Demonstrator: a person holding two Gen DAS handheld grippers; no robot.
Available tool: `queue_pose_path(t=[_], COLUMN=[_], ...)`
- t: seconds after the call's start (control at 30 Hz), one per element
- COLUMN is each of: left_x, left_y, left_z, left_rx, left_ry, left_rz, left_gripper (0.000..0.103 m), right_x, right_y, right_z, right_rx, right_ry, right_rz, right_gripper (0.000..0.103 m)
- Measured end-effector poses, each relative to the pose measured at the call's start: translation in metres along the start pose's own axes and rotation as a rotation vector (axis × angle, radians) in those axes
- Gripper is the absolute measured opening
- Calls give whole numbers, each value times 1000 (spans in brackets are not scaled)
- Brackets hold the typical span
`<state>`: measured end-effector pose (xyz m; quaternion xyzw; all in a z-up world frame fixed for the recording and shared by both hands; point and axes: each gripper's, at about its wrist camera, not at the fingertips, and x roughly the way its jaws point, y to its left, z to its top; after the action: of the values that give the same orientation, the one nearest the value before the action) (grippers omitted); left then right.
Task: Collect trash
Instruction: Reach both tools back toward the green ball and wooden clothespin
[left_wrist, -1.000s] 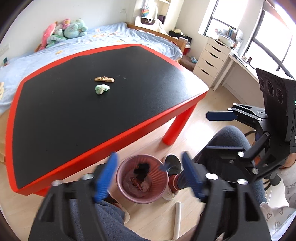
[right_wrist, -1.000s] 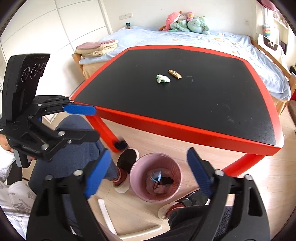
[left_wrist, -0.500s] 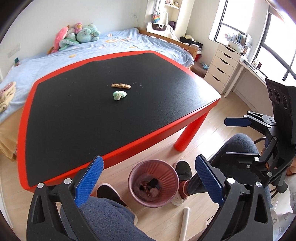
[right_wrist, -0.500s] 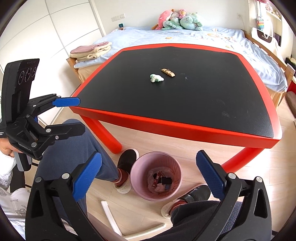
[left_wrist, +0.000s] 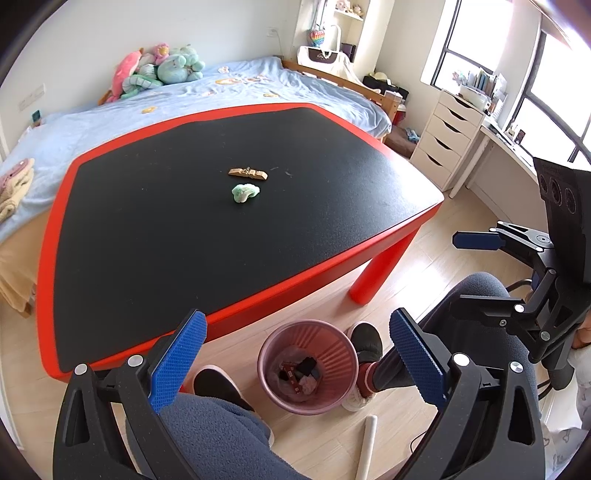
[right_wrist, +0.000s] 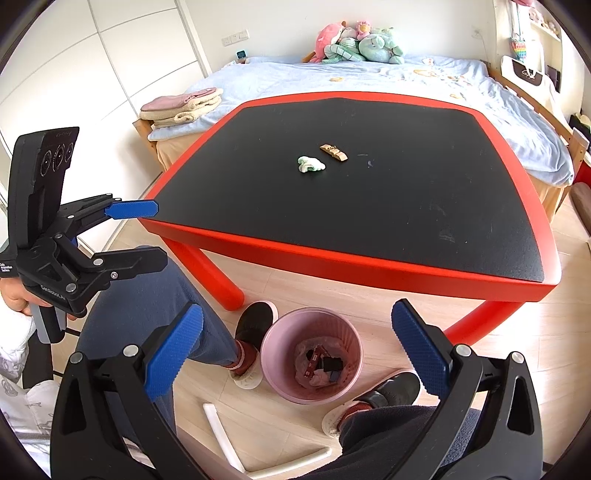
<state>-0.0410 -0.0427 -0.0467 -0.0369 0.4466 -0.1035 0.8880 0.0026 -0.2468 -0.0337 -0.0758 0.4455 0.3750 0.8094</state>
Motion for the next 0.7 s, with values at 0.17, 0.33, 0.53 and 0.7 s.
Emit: queue_pose_path(t=[0.17, 0.33, 0.53, 0.7], left_x=[2, 5, 15, 29], left_y=[5, 12, 24, 31], left_z=[9, 24, 45, 64], left_rx=[2, 19, 43, 81], left_ry=[-6, -19, -26, -23], left_rz=[1, 3, -2, -6], left_gripper=[95, 95, 95, 95], right_x=[0, 3, 13, 32], right_y=[-3, -8, -17, -26], right_z=[13, 37, 73, 105], right_rx=[-10, -39, -83, -114], right_ry=[-10, -22, -37, -29], right_rz=[1, -1, -22, -34], right_gripper=[100, 100, 100, 100])
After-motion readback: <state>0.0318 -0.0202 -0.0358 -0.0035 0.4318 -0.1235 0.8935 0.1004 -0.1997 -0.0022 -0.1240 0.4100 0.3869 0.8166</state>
